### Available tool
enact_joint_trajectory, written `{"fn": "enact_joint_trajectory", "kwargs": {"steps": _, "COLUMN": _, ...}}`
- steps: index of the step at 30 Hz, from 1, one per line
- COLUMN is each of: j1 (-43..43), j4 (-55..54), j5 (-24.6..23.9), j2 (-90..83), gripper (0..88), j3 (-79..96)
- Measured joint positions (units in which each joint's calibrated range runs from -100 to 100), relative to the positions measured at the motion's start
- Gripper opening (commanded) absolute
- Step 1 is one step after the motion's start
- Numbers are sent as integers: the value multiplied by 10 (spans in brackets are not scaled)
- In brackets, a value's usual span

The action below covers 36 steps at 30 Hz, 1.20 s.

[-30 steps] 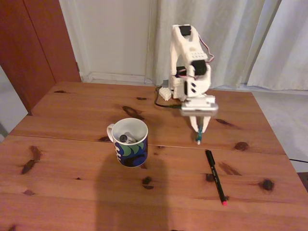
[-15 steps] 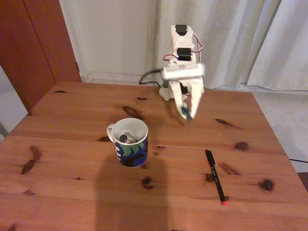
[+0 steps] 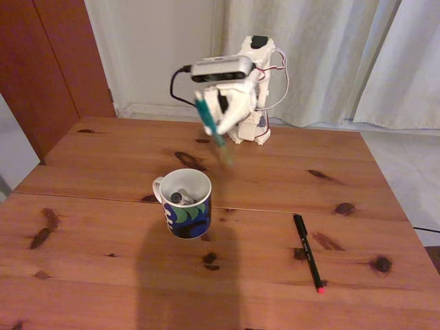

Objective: Clean up the desk and place the pens and markers into the cup

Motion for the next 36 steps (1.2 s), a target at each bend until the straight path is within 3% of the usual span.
{"fn": "enact_joint_trajectory", "kwargs": {"steps": 10, "j1": 65, "j4": -19, "j5": 0, "j2": 15, "gripper": 8, "j3": 0}}
{"fn": "enact_joint_trajectory", "kwargs": {"steps": 22, "j1": 66, "j4": -217, "j5": 6, "j2": 174, "gripper": 8, "j3": 0}}
{"fn": "enact_joint_trajectory", "kwargs": {"steps": 36, "j1": 66, "j4": -228, "j5": 8, "j2": 195, "gripper": 93, "j3": 0}}
